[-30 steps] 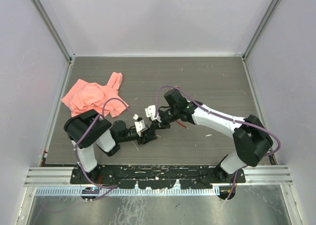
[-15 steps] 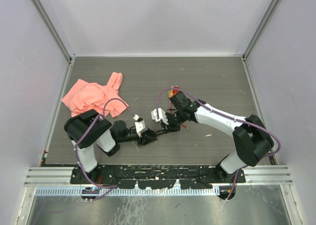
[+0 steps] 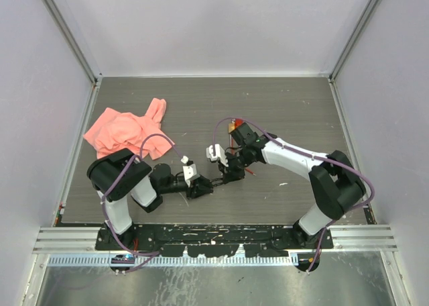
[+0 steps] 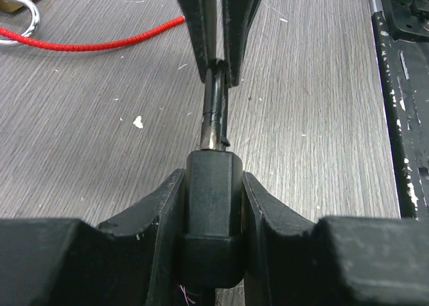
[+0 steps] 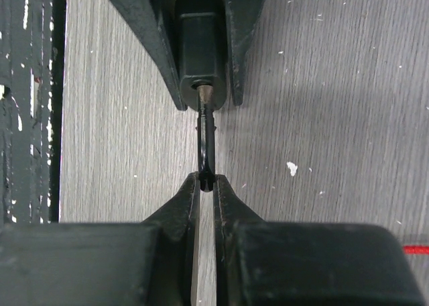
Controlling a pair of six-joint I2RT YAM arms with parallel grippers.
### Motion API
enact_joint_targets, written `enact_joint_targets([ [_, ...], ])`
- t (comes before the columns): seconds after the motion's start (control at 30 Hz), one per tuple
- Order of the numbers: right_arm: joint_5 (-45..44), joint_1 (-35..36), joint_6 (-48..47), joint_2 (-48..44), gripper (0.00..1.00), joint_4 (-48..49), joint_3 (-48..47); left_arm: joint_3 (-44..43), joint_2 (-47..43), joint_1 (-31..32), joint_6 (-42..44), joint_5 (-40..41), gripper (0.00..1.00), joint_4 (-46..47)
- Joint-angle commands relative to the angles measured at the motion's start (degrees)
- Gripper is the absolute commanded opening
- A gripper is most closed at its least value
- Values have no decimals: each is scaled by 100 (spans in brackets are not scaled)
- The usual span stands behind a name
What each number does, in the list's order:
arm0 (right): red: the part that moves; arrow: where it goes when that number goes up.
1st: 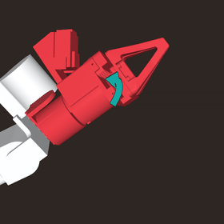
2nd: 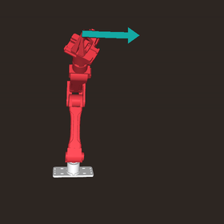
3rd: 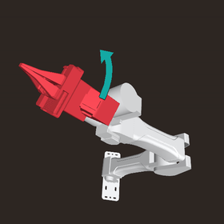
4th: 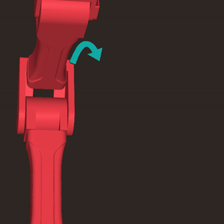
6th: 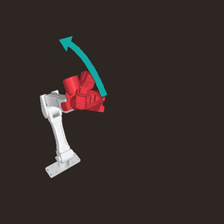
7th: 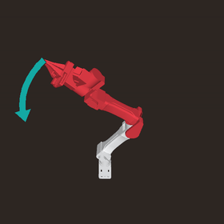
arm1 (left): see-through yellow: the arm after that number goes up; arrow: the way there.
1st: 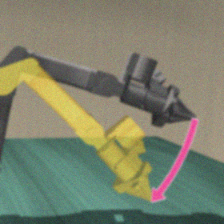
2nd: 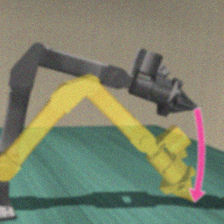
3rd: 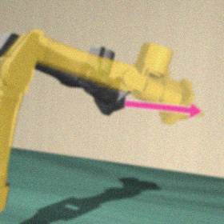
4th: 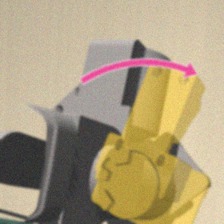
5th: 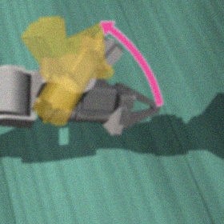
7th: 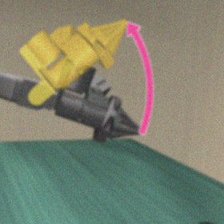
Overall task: Lock with the key
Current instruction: Lock the lock.
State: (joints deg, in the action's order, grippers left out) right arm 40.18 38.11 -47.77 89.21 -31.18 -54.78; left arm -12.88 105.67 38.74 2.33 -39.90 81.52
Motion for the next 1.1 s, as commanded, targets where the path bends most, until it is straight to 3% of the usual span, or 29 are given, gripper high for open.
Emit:
enact_joint_targets([
  [0.0,974,153,362,565,1,-222,-329,-27,38,-36,-13,276,0,49],
  [0.23,1351,150,427,843,1,-140,-716,-34,87,39,23,276,0,49],
  [0.37,1860,153,-155,526,1,-265,-668,-30,17,40,-77,291,0,49],
  [0.5,1707,0,-392,102,1,-389,-595,-21,-108,24,-336,440,4,48],
  [0.83,1131,-418,-434,-308,1,-561,-548,-28,-664,-19,-923,914,75,33],
  [0.93,1103,-433,-473,-348,1,-597,-603,6,-1008,-23,-982,1073,86,-137],
  [1.0,1099,-436,-522,-367,1,-686,-683,-4,-1316,-21,-1005,1129,99,-501],
  [1.07,1077,-442,-576,-392,1,-774,-750,-43,-1702,-24,-966,1144,98,-1103],
])
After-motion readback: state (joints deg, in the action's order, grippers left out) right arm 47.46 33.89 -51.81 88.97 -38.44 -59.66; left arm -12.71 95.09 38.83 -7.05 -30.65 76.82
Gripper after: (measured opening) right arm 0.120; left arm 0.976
